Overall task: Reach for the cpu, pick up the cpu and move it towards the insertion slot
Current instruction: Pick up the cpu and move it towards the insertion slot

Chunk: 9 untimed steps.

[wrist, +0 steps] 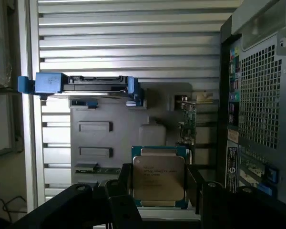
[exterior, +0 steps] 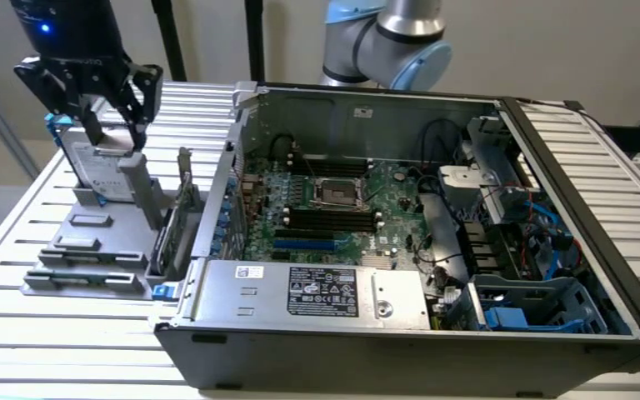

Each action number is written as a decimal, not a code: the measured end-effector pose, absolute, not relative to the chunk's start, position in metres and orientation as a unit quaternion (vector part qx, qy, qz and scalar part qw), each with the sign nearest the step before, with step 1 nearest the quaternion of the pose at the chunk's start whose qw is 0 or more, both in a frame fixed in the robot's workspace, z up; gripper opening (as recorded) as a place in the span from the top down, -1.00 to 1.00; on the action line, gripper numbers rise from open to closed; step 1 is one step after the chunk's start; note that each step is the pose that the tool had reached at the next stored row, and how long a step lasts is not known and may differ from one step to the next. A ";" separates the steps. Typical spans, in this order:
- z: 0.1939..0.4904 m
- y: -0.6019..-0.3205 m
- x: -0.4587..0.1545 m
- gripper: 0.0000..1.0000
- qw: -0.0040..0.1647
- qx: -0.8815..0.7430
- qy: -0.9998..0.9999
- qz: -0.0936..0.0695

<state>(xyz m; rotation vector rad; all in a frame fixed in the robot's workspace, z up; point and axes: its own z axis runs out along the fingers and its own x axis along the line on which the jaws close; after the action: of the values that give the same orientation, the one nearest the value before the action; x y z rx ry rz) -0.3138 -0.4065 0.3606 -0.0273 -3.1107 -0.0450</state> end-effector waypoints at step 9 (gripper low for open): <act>0.377 -0.407 -0.273 -0.09 0.017 -0.009 -1.000 -0.019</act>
<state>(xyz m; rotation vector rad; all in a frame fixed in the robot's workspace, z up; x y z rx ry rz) -0.2729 -0.4066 0.3773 -0.0270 -3.1069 -0.0581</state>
